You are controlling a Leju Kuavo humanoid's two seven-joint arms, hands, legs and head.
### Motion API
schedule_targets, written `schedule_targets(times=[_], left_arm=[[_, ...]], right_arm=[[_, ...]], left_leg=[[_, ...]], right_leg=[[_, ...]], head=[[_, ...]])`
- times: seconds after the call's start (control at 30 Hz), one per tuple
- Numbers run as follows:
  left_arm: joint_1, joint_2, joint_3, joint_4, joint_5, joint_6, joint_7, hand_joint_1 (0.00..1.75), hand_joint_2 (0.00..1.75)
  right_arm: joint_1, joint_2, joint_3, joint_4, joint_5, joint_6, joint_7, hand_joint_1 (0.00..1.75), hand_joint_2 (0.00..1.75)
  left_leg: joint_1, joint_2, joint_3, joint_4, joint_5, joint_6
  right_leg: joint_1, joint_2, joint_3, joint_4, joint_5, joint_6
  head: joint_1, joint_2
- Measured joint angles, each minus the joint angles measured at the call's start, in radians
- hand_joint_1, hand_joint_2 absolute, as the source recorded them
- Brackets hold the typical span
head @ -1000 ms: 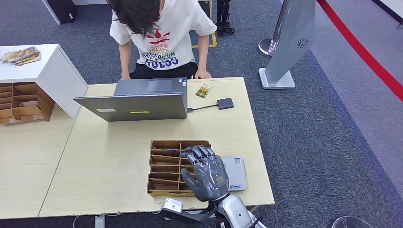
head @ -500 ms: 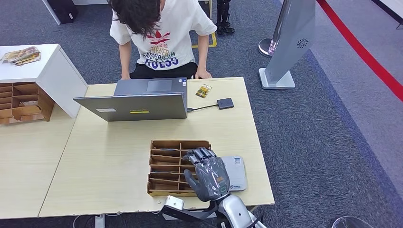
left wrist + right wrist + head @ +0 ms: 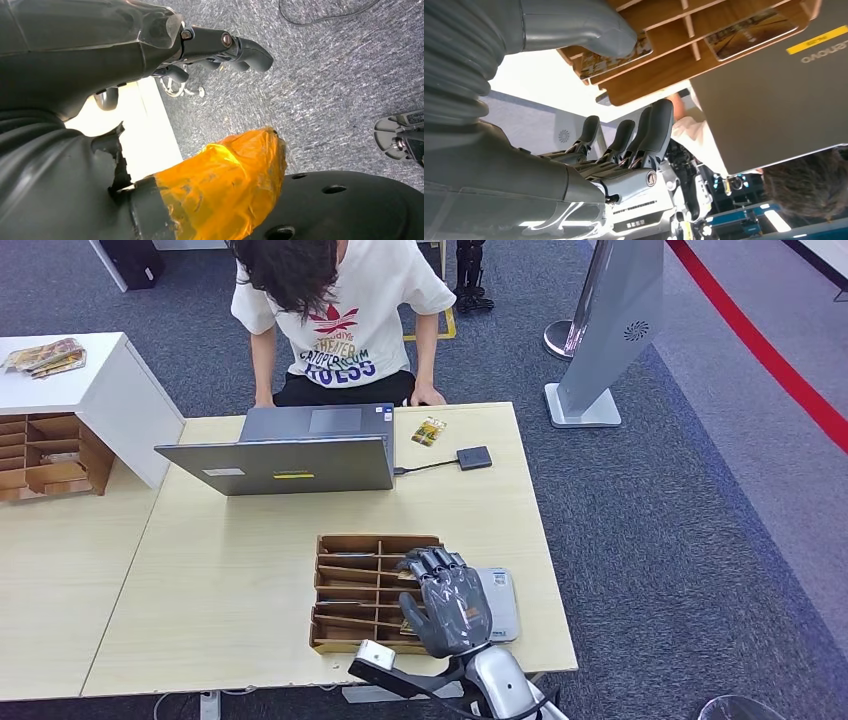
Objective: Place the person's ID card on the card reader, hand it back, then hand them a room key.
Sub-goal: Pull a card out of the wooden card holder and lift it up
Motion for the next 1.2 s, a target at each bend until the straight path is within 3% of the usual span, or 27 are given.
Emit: schedule_targets(times=[0.53, 1.2], left_arm=[[0.000, 0.000, -0.013, 0.000, 0.006, 0.000, -0.002, 0.00, 0.00], [0.000, 0.000, -0.017, 0.000, 0.011, 0.000, -0.008, 0.00, 0.00]], right_arm=[[0.010, 0.003, -0.076, 0.003, 0.053, 0.011, 0.030, 0.84, 1.75], [0.015, 0.011, -0.088, 0.004, 0.052, 0.019, 0.030, 0.86, 1.75]], left_leg=[[0.000, 0.000, 0.000, 0.000, 0.000, 0.000], [0.000, 0.000, 0.000, 0.000, 0.000, 0.000]], right_leg=[[0.000, 0.000, 0.000, 0.000, 0.000, 0.000], [0.000, 0.000, 0.000, 0.000, 0.000, 0.000]], head=[[0.000, 0.000], [0.000, 0.000]])
